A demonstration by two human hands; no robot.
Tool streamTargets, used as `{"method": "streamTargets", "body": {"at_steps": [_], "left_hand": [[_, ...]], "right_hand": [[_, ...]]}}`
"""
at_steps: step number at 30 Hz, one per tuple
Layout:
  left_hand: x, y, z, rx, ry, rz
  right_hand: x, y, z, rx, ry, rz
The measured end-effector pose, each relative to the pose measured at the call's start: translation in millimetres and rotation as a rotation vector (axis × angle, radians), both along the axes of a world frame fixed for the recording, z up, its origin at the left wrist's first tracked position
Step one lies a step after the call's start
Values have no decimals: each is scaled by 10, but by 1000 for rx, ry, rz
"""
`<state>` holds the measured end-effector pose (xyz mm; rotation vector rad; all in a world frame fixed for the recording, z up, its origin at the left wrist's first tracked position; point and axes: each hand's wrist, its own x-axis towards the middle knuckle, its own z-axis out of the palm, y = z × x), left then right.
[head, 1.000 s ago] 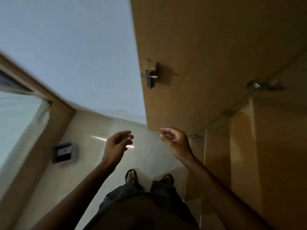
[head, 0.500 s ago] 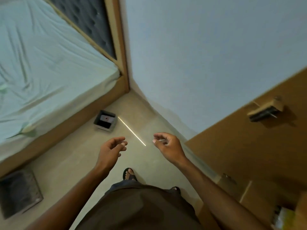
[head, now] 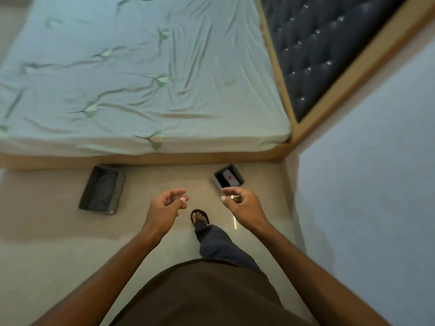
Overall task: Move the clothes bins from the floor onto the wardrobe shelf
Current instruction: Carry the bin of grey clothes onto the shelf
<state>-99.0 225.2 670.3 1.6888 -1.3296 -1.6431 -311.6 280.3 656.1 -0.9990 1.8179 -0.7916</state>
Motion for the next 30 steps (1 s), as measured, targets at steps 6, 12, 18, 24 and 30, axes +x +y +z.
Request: {"method": "streamTargets", "body": {"at_steps": [6,12,18,24,30], "left_hand": [[522,-693,34,48,-38,287],[1226,-1171,20,88,0,588],[2212,-1566,-281,122,40,751],[3444,-2241,-625,186,-43,684],[4411,-2926,-1550,265,-257,480]], "right_hand": [[498,-1212,-69,40,5,318],[1260,-2224,-121,60,23,600],[2182,-2931,-285,65,51,763],[3349,-3529,-674,142,27,676],[4279,-3939,-1597,297,-29,509]]}}
